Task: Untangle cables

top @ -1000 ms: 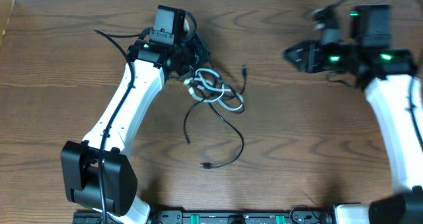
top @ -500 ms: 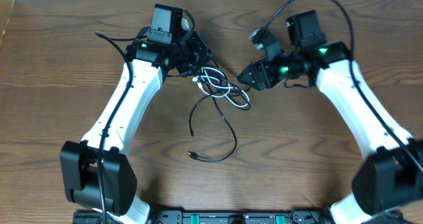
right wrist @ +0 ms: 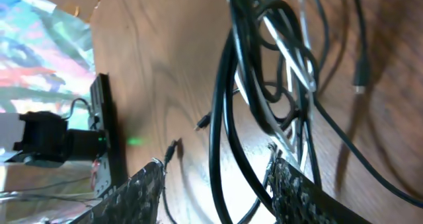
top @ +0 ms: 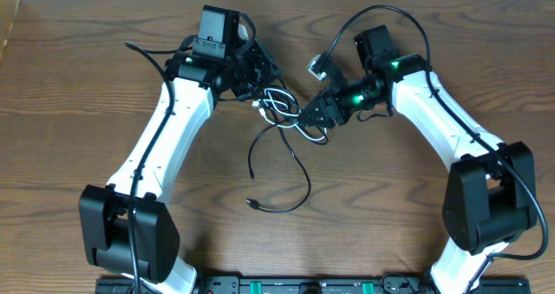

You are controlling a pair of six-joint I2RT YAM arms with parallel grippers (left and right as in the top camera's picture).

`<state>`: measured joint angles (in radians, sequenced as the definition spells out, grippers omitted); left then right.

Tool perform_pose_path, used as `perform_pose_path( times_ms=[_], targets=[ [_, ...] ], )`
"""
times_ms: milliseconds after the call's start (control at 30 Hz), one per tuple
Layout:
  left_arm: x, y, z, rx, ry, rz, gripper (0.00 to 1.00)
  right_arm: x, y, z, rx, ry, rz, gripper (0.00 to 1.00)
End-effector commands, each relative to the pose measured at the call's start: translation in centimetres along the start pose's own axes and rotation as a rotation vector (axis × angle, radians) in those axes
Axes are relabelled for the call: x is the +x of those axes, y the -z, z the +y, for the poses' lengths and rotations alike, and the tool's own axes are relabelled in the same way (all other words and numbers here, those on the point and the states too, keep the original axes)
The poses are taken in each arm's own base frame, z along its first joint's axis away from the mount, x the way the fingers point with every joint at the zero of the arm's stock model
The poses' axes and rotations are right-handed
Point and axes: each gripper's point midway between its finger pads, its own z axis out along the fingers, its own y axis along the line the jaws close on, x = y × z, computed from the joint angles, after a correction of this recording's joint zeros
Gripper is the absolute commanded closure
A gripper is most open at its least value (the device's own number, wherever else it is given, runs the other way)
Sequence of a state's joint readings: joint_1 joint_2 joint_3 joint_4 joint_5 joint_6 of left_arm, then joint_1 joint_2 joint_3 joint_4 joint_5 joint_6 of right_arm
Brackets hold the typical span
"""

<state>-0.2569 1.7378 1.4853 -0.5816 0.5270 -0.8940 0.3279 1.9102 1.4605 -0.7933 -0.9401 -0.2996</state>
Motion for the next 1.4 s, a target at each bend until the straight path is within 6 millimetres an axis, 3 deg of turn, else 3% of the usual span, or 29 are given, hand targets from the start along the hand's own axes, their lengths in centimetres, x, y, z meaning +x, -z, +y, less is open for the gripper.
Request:
perform_pose_path(
  times_ms=[0, 133, 233, 300, 833, 1133, 1233, 1367],
  targets=[
    [0.2, 0.3, -0.3, 0.013, 0.012, 0.015, 0.92, -0.4, 0.0, 1.1, -0.057, 0.03, -0.013, 0.5],
    [0.2, 0.3, -0.1, 0.008, 0.016, 0.019, 0.93, -0.4, 0.5, 0.5, -0.039, -0.024, -0.021, 0.53],
    [0.2, 0.3, -0.1, 0.008, 0.016, 0.019, 0.93, 0.2, 1.0, -2.0, 0.087, -0.153, 0.002, 0.53],
    [0.2, 0.3, -0.1, 0.007, 0.016, 0.019, 0.93, 0.6, 1.1, -2.5, 0.12, -0.172, 0.017, 0.54],
    [0.2, 0.3, -0.1, 0.007, 0.016, 0.019, 0.92, 1.7, 0.0, -0.6, 0.099, -0.173, 0.082, 0.71],
    [0.2, 0.3, -0.1, 0.007, 0.016, 0.019, 0.93, 2.6, -1.0, -4.5, 0.494, -0.359, 0.115, 0.82],
    [0.2, 0.3, -0.1, 0.007, 0.016, 0.018, 0.93, 2.7, 0.0, -6.7, 0.696, -0.438, 0.073, 0.97],
    [-0.2, 0.3, 0.5, -0.024, 0.019, -0.01, 0.92, 2.4, 2.1, -8.1, 0.847, -0.483, 0.014, 0.99]
  ],
)
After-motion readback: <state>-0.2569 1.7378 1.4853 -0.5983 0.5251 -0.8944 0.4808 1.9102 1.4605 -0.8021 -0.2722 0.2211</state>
